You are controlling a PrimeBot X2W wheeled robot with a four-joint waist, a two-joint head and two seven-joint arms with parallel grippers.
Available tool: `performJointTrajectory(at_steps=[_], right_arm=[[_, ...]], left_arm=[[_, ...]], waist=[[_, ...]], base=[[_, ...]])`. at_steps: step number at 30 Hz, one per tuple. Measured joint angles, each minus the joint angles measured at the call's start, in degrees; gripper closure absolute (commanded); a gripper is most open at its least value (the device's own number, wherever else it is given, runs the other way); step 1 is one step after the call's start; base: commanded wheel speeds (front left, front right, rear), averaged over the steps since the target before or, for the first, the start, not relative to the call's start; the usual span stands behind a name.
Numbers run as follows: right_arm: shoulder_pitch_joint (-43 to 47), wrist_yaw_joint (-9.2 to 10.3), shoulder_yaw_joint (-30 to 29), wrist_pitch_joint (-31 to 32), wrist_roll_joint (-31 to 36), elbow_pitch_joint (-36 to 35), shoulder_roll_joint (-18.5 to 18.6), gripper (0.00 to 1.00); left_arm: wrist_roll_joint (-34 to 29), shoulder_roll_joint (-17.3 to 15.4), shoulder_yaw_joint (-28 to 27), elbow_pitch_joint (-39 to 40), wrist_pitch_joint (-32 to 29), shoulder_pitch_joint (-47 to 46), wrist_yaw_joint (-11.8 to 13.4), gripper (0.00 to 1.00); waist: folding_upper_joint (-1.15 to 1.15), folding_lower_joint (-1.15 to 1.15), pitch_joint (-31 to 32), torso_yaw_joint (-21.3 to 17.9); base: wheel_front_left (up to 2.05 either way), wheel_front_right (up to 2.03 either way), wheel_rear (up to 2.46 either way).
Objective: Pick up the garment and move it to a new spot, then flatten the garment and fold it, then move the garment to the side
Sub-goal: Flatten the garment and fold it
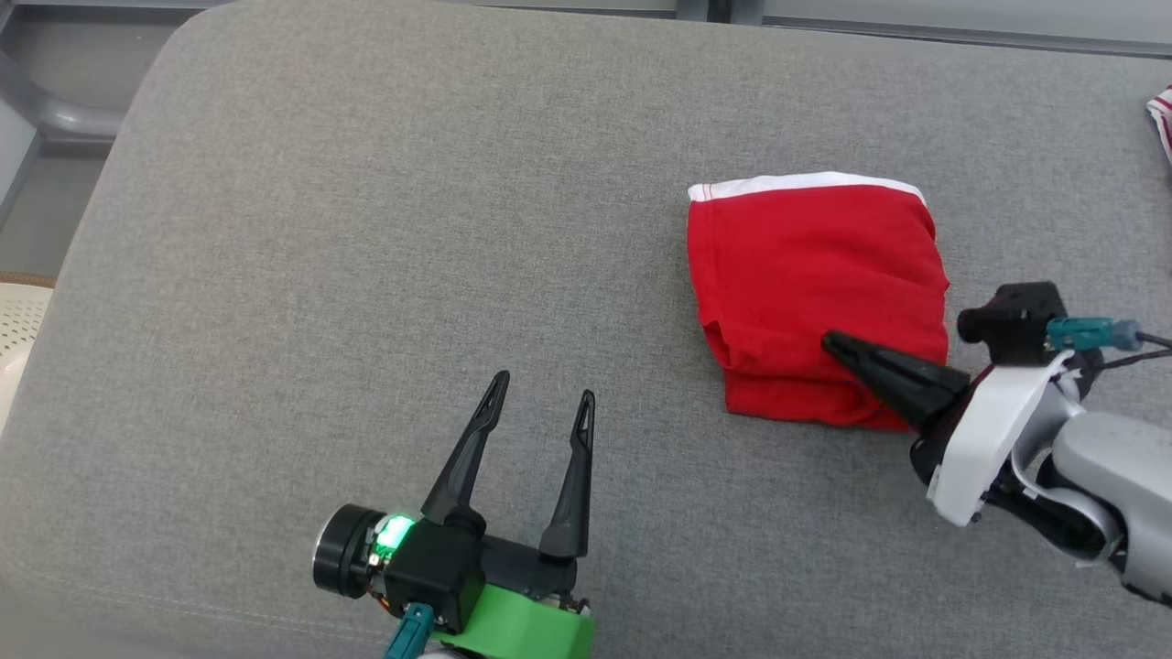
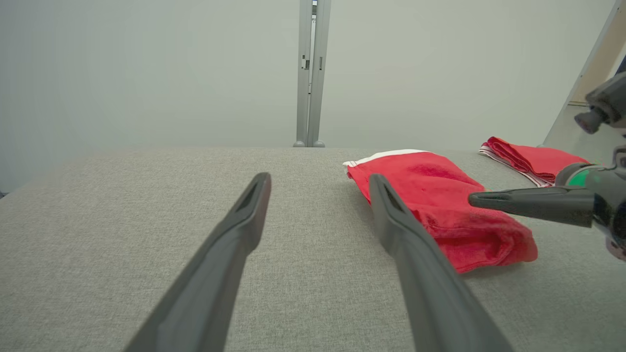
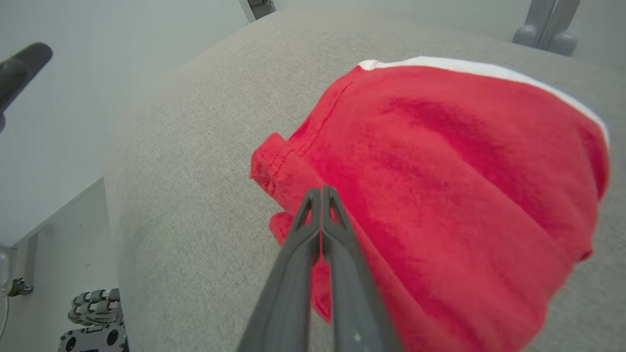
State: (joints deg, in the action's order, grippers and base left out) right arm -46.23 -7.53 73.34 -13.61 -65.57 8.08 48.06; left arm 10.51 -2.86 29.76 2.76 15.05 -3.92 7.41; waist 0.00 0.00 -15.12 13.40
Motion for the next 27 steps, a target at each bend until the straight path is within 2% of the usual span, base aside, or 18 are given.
performJointTrajectory(at_steps=[5,9,18,25,26,27], right_arm=[[-2.8,0.00,-0.1,-0.9,1.1,3.3,1.2,1.00],[-2.1,0.00,0.0,-0.7,1.4,5.5,-0.8,1.00],[5.1,0.00,0.1,3.5,3.6,3.1,-5.7,1.00],[9.0,0.00,0.2,-0.2,4.9,1.1,-10.6,1.00],[9.0,0.00,-0.1,-0.8,5.4,1.5,-11.3,0.83],[9.1,0.00,-1.1,-1.1,6.2,2.3,-12.1,0.60]], left_arm=[[0.1,0.0,0.6,0.2,0.0,-0.4,0.0,0.00],[0.6,0.0,1.3,0.2,0.0,-0.9,0.1,0.00],[0.9,0.0,0.8,-0.3,0.0,-0.8,0.2,0.00],[0.5,0.0,-1.0,-0.3,0.0,0.5,0.2,0.00],[0.5,0.0,-1.7,-0.1,0.0,1.1,0.2,0.00],[0.5,0.0,-2.5,0.0,0.0,1.7,0.2,0.00]], waist=[[0.00,0.00,-0.6,0.3],[0.00,0.00,-1.0,1.8],[0.00,0.00,0.3,2.9],[0.00,0.00,3.0,2.0],[0.00,0.00,3.5,1.6],[0.00,0.00,3.9,1.1]], base=[[0.00,0.00,0.00],[0.00,0.00,0.00],[0.00,0.00,0.00],[0.00,0.00,0.00],[0.00,0.00,0.00],[0.00,0.00,0.00]])
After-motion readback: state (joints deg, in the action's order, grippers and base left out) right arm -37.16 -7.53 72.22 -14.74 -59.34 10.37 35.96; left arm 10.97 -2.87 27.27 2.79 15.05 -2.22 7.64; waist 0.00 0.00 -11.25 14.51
